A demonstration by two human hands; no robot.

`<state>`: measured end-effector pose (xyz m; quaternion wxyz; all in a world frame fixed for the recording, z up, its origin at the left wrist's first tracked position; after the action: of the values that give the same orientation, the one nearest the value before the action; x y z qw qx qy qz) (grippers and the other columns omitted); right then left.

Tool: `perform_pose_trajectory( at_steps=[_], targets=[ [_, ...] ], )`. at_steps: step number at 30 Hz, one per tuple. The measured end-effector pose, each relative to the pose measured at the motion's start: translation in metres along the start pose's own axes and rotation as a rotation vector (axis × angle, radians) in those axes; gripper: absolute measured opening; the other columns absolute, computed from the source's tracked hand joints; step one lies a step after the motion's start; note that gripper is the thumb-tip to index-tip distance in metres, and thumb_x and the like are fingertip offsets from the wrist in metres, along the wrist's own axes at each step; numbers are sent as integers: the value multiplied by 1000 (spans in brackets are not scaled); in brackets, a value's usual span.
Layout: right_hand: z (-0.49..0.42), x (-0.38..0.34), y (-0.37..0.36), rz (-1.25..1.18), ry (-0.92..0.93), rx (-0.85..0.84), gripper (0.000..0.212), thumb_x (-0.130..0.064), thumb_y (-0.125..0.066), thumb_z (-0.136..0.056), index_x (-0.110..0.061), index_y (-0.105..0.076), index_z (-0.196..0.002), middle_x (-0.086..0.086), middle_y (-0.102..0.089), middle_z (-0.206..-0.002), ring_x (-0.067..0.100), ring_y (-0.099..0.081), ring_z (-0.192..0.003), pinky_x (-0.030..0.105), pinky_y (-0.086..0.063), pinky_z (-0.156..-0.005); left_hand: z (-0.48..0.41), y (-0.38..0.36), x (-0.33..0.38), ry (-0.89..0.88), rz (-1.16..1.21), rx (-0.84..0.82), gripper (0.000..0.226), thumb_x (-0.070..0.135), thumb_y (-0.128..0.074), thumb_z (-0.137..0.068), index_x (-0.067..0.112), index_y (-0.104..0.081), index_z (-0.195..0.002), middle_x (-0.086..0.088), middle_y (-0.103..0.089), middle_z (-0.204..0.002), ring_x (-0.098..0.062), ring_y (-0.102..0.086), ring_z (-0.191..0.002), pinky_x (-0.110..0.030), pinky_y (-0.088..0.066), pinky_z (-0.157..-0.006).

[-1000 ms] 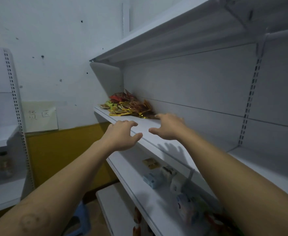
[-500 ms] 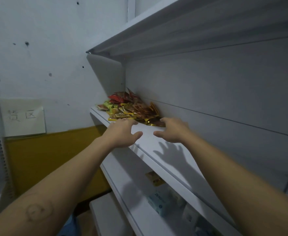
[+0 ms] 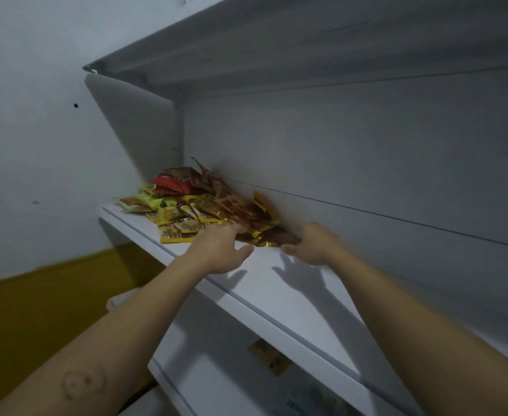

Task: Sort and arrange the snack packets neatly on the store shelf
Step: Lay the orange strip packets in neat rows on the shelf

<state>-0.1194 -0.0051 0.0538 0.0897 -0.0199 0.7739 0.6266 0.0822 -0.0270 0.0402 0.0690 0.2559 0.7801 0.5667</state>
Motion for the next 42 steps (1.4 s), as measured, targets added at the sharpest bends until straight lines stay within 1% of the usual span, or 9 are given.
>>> perform_pose_trajectory(
  at_steps=[5, 11, 16, 22, 28, 31, 33, 37, 42],
  targets=[
    [-37, -6, -50, -46, -102, -72, 66, -53, -61, -89, -24, -44, -146, 5, -49, -147, 28, -45, -133, 40, -40, -108, -50, -38, -37, -67, -38, -59, 58, 50, -51, -96, 22, -44, -146, -4, -51, -144, -28, -42, -133, -44, -37, -108],
    [-76, 0, -86, -37, -196, -202, 65, -60, -53, -91, -28, -44, -147, 1, -41, -153, 27, -37, -140, 42, -32, -114, -107, -62, -52, -188, -127, 164, 50, 38, -53, -89, 24, -48, -138, -1, -47, -142, -23, -35, -135, -40, -30, -106],
    [-107, 1, -81, 84, -233, -226, 44, -52, -57, -90, -21, -69, -118, 1, -63, -130, 24, -56, -120, 33, -47, -99, -127, -92, -48, -237, -125, 210, 51, 51, -47, -89, 22, -58, -130, -1, -54, -136, -25, -39, -135, -48, -19, -114],
    [-118, -4, -87, 150, -279, -66, 37, -34, -55, -90, -20, -61, -125, 2, -65, -124, 24, -61, -114, 30, -49, -87, -132, -94, -48, -262, -102, 317, 41, 41, -60, -81, 14, -66, -112, -7, -63, -121, -29, -51, -124, -52, -27, -111],
    [-137, -3, -73, 168, -246, -265, 34, -37, -64, -84, -19, -65, -112, 4, -65, -113, 29, -64, -103, 38, -54, -89, -132, -87, -50, -194, 6, 420, 37, 34, -57, -83, 11, -65, -111, -11, -63, -118, -32, -54, -117, -48, -34, -106],
    [-144, 2, -66, 25, -279, -428, 27, -40, -64, -86, -13, -68, -84, 7, -69, -95, 26, -69, -81, 34, -56, -84, -135, -80, -54, -50, 67, 415, 35, 33, -60, -90, 10, -62, -116, -12, -62, -122, -32, -50, -119, -45, -33, -104],
    [-155, 4, -48, -132, -262, -334, 28, -38, -63, -87, -13, -65, -73, 7, -73, -85, 24, -70, -74, 30, -55, -76, -140, -72, -53, 26, 57, 389, 38, 36, -60, -91, 10, -60, -119, -13, -60, -125, -33, -48, -121, -44, -33, -103],
    [-180, 4, -15, -255, -186, 129, 29, -41, -64, -85, -14, -54, -81, 2, -59, -86, 21, -56, -73, 26, -40, -62, -154, -55, -49, 129, 6, 346, 50, 43, -55, -92, 9, -53, -129, -14, -53, -135, -33, -41, -130, -43, -31, -106],
    [-201, -22, -48, -411, -46, 160, 64, -50, -66, -85, -12, -49, -133, 15, -52, -130, 34, -50, -122, 40, -45, -96, -178, -39, -62, 264, -40, 264, 64, 51, -54, -90, 12, -43, -139, -15, -46, -141, -35, -38, -132, -45, -32, -107]
  ],
)
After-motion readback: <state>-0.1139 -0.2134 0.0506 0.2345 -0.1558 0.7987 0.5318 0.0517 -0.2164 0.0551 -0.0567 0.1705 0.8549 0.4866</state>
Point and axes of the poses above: each hand's wrist, its own z-axis away from the middle knuckle, its own y-axis out of the back of the hand, x = y × z, the point moved 5 cm from there along -z, towards the middle knuckle
